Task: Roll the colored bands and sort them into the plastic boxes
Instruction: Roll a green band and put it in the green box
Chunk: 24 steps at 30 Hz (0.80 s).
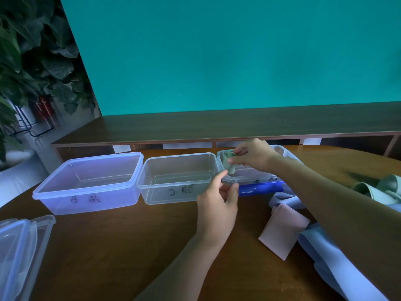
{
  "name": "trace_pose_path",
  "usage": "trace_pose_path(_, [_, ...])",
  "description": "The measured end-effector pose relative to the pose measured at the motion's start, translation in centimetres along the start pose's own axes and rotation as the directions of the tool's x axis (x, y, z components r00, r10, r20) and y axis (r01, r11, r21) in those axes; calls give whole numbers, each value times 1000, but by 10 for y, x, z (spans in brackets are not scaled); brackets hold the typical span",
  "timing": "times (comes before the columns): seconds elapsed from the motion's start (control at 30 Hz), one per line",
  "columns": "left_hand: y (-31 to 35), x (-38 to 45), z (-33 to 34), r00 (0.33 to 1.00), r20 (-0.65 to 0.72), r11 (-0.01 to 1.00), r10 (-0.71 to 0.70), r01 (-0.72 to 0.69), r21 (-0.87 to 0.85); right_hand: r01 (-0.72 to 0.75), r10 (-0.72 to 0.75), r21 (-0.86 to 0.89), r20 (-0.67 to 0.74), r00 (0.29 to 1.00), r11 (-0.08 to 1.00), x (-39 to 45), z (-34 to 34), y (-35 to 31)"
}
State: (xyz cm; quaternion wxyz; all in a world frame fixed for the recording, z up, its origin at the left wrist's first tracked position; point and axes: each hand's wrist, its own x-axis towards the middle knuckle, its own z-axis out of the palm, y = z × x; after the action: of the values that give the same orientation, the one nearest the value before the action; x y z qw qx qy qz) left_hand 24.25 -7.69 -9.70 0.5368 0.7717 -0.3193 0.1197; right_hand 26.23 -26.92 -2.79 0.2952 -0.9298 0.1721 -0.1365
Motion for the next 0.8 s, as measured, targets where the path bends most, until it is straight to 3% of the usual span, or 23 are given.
trace_pose_path(0.27, [0,0,0,997,-77,1000,25,-24,15,12,-13,-51,-20,1000,999,-5,-11,-1])
trace_pose_path(0.53, [10,-12,-6,980,-184,997,80,-74,38,22,-22,-4,-220,975,1000,-43,-44,-4])
trace_pose_path(0.8, [32,-46,-12,998,-6,995,69,-69,72,50,-50,-8,-376,925,999,-154,-65,-5])
